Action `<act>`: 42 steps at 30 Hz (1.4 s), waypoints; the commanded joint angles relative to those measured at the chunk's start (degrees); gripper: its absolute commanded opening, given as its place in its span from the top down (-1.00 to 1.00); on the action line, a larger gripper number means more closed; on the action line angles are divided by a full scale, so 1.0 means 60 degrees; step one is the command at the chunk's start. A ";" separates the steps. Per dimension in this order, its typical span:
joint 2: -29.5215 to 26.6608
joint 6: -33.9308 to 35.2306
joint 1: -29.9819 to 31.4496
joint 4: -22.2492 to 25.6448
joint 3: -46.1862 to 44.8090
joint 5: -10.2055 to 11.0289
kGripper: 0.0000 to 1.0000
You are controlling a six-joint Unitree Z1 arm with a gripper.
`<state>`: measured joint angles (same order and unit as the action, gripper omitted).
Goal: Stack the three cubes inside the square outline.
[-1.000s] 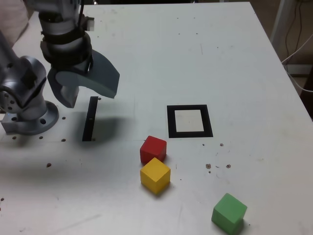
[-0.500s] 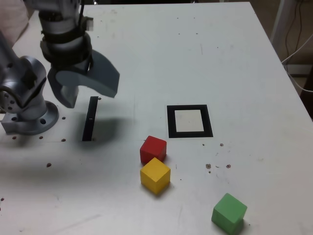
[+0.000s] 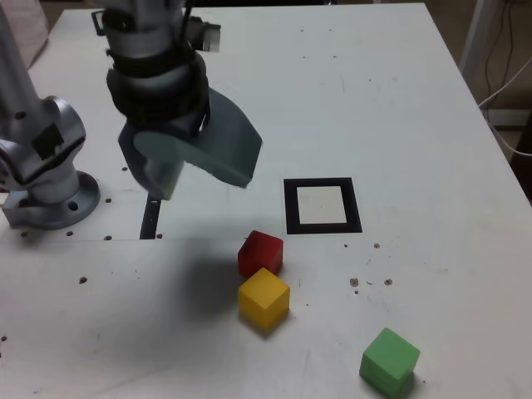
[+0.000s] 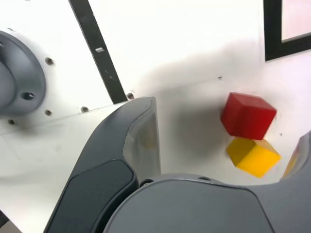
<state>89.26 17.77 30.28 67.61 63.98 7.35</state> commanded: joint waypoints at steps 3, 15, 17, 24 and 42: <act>0.0575 0.0216 0.0492 -0.0079 0.0416 -0.0120 -1.00; 0.1581 0.0808 0.0798 -0.0311 0.0648 -0.0159 -0.98; 0.1703 0.0813 0.0787 -0.0410 0.0664 -0.0102 -0.97; 0.2100 0.0800 0.0612 -0.0732 0.0722 -0.0001 -0.88; 0.3493 0.0022 0.0011 -0.1350 0.1047 -0.0219 -0.63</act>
<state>109.77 18.19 30.61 59.20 70.04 5.94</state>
